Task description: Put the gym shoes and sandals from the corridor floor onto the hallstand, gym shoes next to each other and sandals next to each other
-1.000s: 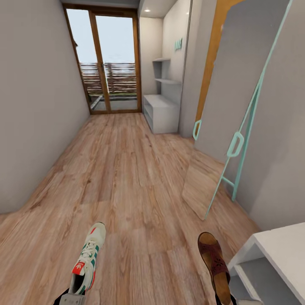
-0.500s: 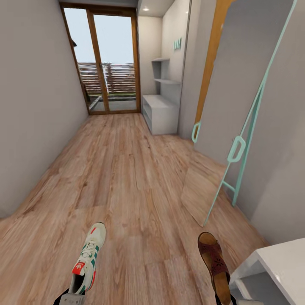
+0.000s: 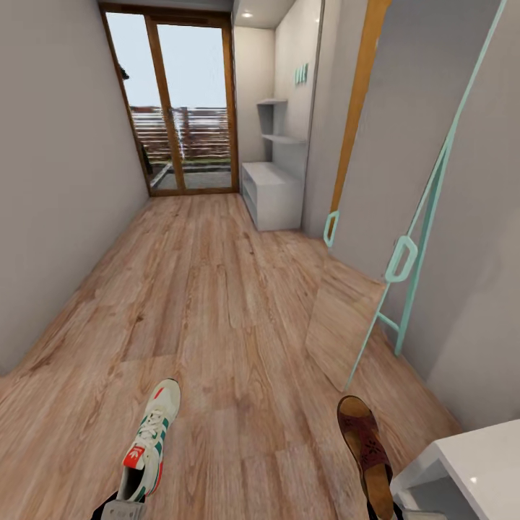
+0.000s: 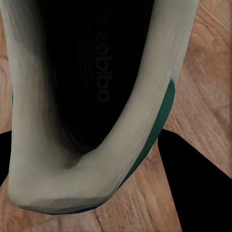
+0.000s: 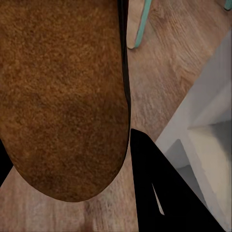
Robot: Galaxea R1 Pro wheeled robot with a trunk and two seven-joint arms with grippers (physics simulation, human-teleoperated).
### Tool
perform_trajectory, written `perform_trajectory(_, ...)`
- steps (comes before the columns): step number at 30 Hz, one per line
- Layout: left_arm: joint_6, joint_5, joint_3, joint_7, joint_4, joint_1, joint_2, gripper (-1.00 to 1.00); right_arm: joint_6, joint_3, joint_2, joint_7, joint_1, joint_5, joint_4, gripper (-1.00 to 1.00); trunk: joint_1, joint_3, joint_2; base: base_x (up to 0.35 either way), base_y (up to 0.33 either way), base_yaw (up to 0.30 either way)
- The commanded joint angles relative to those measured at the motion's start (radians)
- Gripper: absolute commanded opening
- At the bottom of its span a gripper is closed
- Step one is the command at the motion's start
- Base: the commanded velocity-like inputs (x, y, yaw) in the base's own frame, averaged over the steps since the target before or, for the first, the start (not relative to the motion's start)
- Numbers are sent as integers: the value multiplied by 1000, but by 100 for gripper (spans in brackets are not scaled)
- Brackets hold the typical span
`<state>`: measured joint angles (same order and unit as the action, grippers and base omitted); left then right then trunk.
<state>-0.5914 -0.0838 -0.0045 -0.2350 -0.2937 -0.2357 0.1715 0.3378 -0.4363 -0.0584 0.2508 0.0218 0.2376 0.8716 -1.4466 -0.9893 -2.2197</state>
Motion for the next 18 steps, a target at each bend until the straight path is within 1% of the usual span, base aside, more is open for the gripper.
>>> perform_trajectory(1, -2, -9, 0, -9, 1, 0, 1, -100, 1, -5, -1, 7, 0, 3, 1, -100, 0, -1, 0, 53, -50, 0)
perform_trajectory(13, -1, -9, 0, -9, 1, 0, 0, -100, 1, -5, -1, 7, 0, 3, 3, -100, 0, -1, 0, 7, -6, 2)
perform_trajectory(18, 0, -9, 0, -9, 1, 0, 0, -100, 1, -5, -1, 5, 0, 3, 2, -100, 0, -1, 0, 0, 0, 154)
